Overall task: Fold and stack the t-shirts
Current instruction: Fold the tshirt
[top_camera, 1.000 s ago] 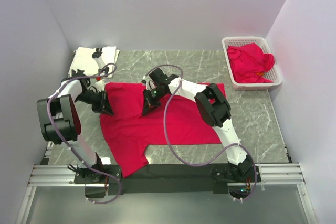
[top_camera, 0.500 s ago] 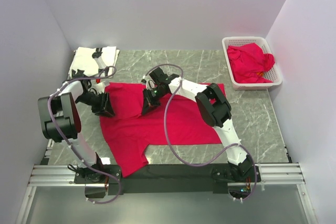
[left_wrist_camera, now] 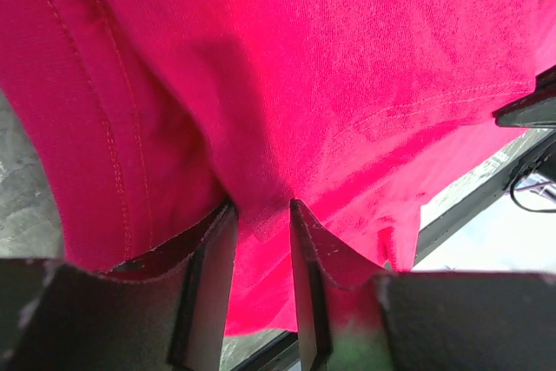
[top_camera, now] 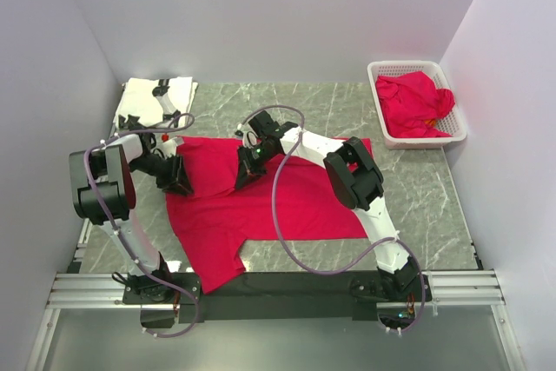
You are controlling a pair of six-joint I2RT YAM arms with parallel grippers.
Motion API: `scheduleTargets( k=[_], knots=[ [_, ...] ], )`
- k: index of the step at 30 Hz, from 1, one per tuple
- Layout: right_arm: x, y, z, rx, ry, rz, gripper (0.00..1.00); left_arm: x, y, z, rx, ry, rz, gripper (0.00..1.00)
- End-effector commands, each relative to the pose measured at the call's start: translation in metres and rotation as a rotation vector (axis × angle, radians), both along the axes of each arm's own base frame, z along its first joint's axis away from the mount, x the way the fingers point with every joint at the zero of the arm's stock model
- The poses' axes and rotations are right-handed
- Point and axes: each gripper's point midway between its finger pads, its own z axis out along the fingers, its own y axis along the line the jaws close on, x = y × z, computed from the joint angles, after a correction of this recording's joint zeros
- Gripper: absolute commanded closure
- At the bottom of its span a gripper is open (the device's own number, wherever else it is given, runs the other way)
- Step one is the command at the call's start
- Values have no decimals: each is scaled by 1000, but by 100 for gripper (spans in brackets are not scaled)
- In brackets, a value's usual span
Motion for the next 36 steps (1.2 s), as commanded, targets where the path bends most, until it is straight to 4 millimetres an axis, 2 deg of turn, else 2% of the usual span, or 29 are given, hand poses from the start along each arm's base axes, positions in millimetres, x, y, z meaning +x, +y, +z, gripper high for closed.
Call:
scheduleTargets(
  k=[1,3,6,7,8,12,16,24,28,29,30,33,36],
  knots=[
    [8,5,33,67,-49,7,100,8,-3,1,-13,-21,1,65],
    [7,5,32,66,-47,6,100,8,-5,2,-21,-20,1,67],
    [7,5,33,65,-46,9,100,10,-6,10,-32,-42,-5,79],
    [9,5,34,69,-52,9,100,9,-6,13,-33,-45,-8,86],
    [8,6,34,68,-50,11,100,9,-7,18,-35,-57,-16,88],
    [9,6,41,79,-63,14,100,2,-7,36,-26,-83,-29,87],
    [10,6,42,83,-63,13,100,-4,-6,42,-6,-92,-34,82],
    [9,5,52,104,-61,15,100,-9,-7,49,-13,-99,-43,99],
    [7,3,52,109,-56,19,100,-13,-7,49,-12,-94,-44,99],
    [7,3,51,105,-53,17,100,-14,-6,47,0,-90,-40,99],
    [7,3,49,105,-51,17,100,-11,-3,44,17,-96,-39,85],
    [8,4,45,103,-42,17,100,-11,-2,38,28,-84,-20,67],
    [8,4,45,103,-38,13,100,-10,-1,26,32,-60,-6,61]
  ],
)
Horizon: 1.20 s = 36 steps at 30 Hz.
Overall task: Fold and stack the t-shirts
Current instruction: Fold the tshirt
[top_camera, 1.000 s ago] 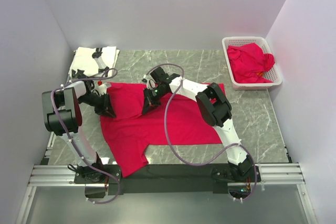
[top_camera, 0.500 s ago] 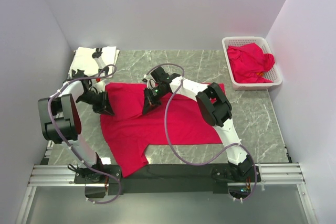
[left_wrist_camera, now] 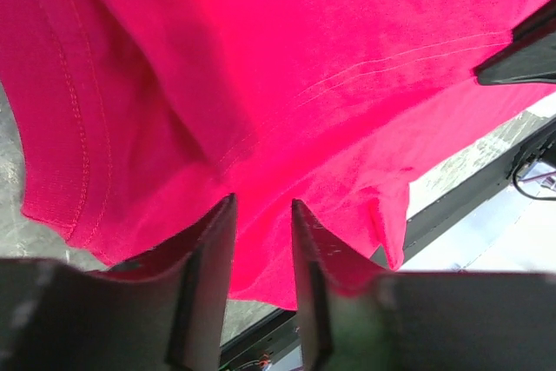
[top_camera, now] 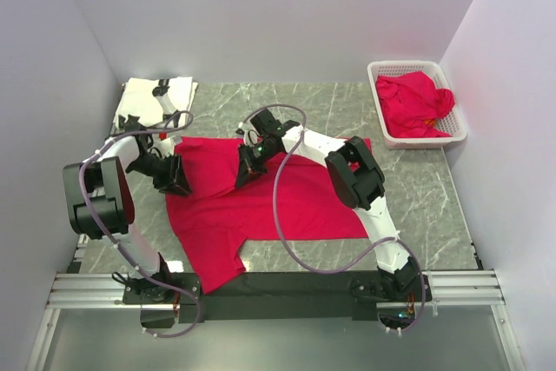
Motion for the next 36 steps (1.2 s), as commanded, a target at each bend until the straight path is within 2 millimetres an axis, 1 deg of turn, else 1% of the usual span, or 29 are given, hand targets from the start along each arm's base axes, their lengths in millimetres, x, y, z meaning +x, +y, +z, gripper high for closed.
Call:
scheduleTargets(
  k=[1,3,8,11,16,23,31,36],
  knots=[
    [8,5,38,77,-57,8,100,4,0,-7,5,-1,14,61],
    [9,5,38,76,-56,5,100,6,-1,-12,-10,19,21,61],
    [8,4,38,77,-53,4,100,15,-5,-17,-38,21,35,62],
    [8,3,37,75,-49,1,100,14,-6,-24,-47,43,37,62],
    [9,4,37,77,-47,-1,100,12,-4,-29,-37,56,48,62],
    [8,4,36,77,-47,1,100,2,5,-24,-12,55,46,62],
    [7,4,37,79,-44,0,100,0,4,-23,-14,65,55,60],
    [6,4,36,83,-34,0,100,3,1,-27,-27,72,59,60]
  ],
)
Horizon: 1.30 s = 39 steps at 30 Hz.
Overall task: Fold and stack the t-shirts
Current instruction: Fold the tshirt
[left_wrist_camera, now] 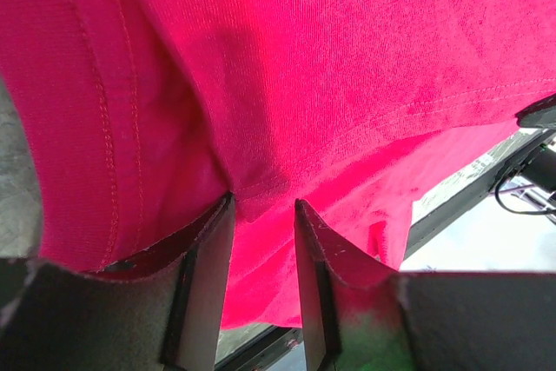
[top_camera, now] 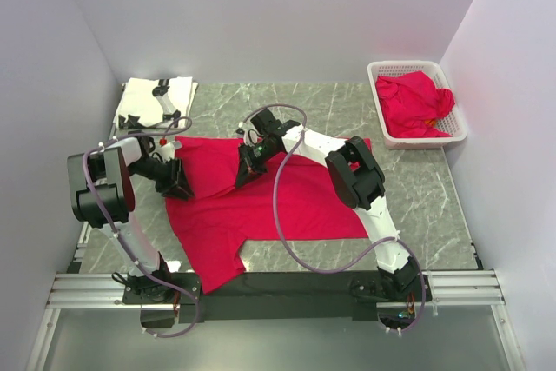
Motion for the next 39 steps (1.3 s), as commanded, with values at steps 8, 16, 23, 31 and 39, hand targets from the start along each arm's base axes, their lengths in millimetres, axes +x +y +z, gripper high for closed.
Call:
scheduleTargets(
  k=[8,16,23,31,39],
  knots=[
    [6,3,33,70,-44,-2,100,8,-6,2,-2,-19,-10,76],
    [6,3,36,73,-49,4,100,10,-7,21,-3,-65,-26,99],
    [6,4,49,92,-66,9,100,3,-8,47,4,-121,-55,99],
    [1,3,57,101,-59,21,100,-5,0,68,62,-169,-130,99],
    [-3,0,59,98,-50,33,100,-19,6,79,95,-189,-236,99]
  ],
)
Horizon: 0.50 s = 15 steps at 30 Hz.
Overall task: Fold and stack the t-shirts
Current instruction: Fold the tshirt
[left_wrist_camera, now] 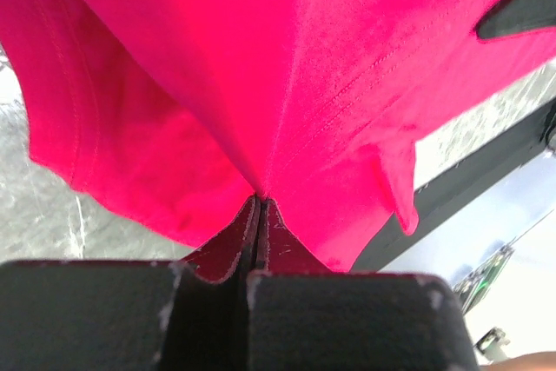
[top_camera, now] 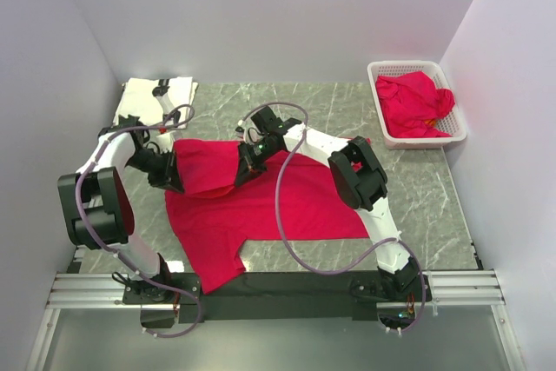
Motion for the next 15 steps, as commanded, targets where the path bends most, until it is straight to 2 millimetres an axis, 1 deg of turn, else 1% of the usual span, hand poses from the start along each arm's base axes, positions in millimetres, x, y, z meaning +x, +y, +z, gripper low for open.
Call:
scheduleTargets(
  k=[1,5,8,15],
  knots=[
    [2,0,44,72,-56,16,100,-12,3,19,30,-41,-88,99],
    [-1,-2,42,67,-44,24,100,-24,0,20,25,-28,-117,99],
    [-4,-4,36,53,-33,28,100,-28,0,17,32,-22,-133,99],
    [-16,-6,20,27,-8,44,100,-33,1,-2,40,27,-131,99]
  ],
)
